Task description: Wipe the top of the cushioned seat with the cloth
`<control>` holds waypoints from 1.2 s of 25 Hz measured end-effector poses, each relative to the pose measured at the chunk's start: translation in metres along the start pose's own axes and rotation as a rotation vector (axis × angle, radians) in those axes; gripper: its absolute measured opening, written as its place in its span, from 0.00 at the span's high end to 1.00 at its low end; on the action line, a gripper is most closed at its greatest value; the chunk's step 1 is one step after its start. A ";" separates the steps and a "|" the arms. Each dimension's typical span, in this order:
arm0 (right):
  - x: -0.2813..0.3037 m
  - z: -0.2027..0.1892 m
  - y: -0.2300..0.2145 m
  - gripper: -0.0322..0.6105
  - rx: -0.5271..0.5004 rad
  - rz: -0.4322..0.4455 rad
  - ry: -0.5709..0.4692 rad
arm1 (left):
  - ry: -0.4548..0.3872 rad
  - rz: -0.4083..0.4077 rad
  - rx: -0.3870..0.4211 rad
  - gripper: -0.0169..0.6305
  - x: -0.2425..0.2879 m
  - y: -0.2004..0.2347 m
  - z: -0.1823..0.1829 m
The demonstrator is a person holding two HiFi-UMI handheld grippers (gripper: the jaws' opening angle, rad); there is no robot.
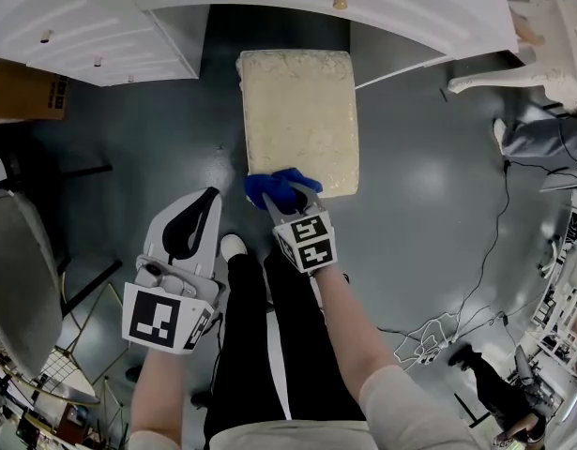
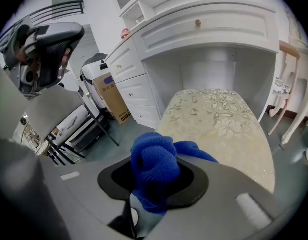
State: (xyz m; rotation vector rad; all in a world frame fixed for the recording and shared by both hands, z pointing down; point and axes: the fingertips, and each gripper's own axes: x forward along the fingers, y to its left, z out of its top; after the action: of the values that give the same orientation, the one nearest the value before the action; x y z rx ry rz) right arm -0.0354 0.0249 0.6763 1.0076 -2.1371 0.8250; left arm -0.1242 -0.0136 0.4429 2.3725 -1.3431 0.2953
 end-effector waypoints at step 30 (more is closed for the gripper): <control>-0.077 -0.059 -0.121 0.74 0.010 -0.071 -0.019 | 0.032 -0.033 0.063 0.97 0.039 -0.072 -0.004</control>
State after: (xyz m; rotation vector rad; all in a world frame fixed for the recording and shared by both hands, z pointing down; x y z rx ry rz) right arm 0.1190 0.0392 0.6866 1.0935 -2.1023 0.7955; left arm -0.0421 -0.0084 0.4440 2.4283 -1.2976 0.3700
